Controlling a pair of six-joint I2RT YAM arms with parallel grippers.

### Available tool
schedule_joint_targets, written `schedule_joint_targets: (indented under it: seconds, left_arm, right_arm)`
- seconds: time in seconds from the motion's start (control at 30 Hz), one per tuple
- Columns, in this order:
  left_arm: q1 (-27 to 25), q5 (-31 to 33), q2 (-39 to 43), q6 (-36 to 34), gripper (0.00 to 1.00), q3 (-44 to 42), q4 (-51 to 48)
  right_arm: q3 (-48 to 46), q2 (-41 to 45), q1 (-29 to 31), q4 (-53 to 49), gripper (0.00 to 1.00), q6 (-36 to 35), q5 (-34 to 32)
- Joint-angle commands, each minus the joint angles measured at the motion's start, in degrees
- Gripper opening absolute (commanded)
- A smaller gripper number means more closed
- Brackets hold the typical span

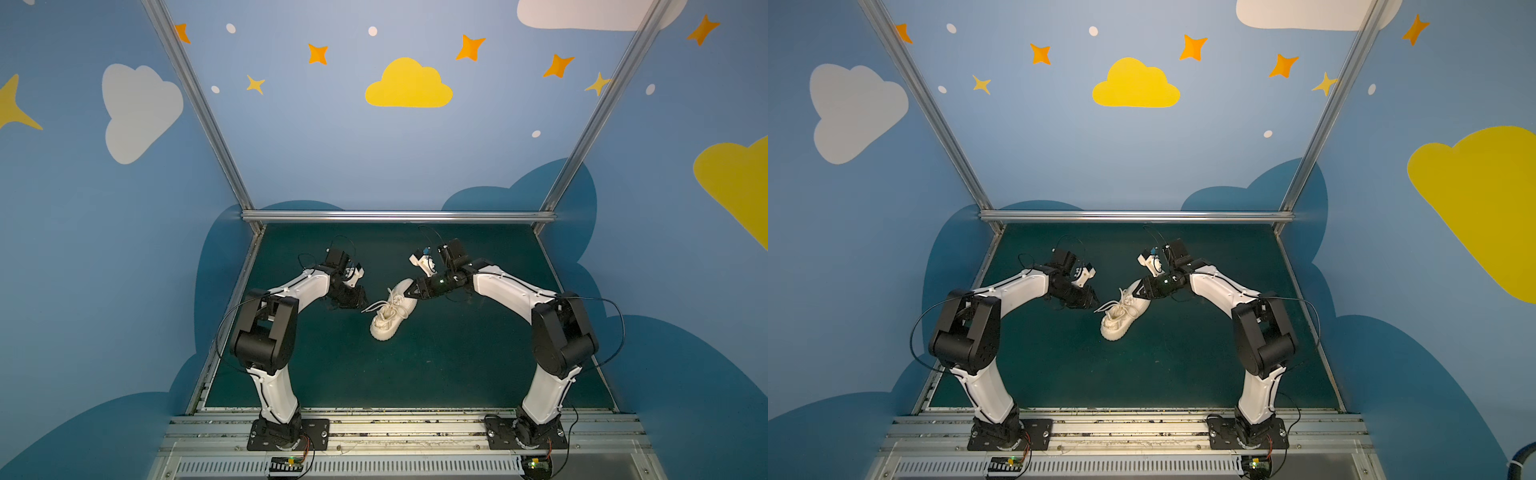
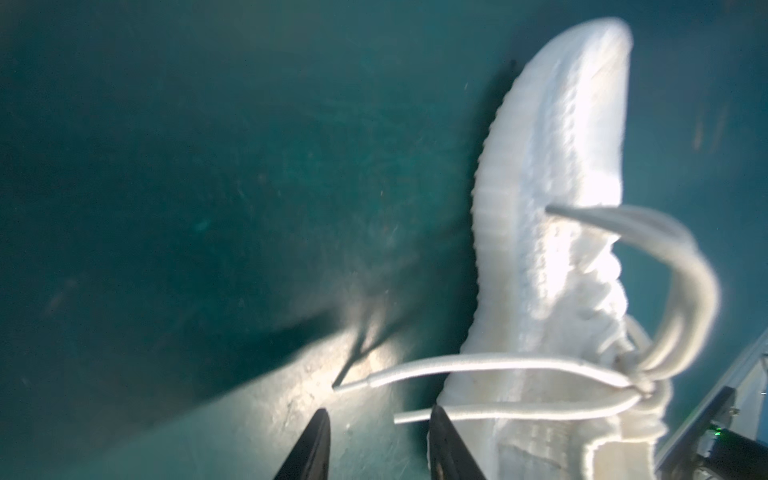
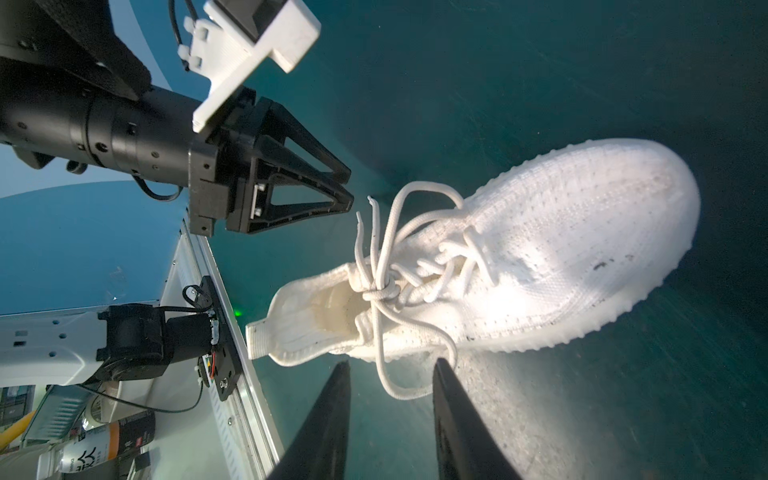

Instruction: Tie the shoes

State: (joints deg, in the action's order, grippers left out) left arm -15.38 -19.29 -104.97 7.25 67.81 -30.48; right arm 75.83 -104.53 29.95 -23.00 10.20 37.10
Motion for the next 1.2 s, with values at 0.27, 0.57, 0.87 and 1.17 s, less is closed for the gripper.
schedule_joint_targets:
  seconds: [0.27,0.57,0.87,1.17]
  left_arm:
    - [-4.7,1.8,7.5,6.0,0.41,-9.3,-0.8]
    - [-9.2,0.6,6.9,11.4,0.4,-11.3,4.6]
    - [-9.7,4.4,10.3,11.2,0.4,-13.2,3.1]
    - [-8.8,12.7,9.7,13.8,0.37,-11.2,-0.4]
  right_arm:
    - [-0.5,1.6,-1.2,-1.2,0.34,-0.3,0.8]
    - [-1.6,2.5,-1.4,-1.4,0.34,-0.5,1.0]
    - [-3.5,3.9,-2.0,-0.6,0.34,-0.4,1.0]
    - [-3.9,3.9,-2.1,-0.5,0.34,-0.4,1.1]
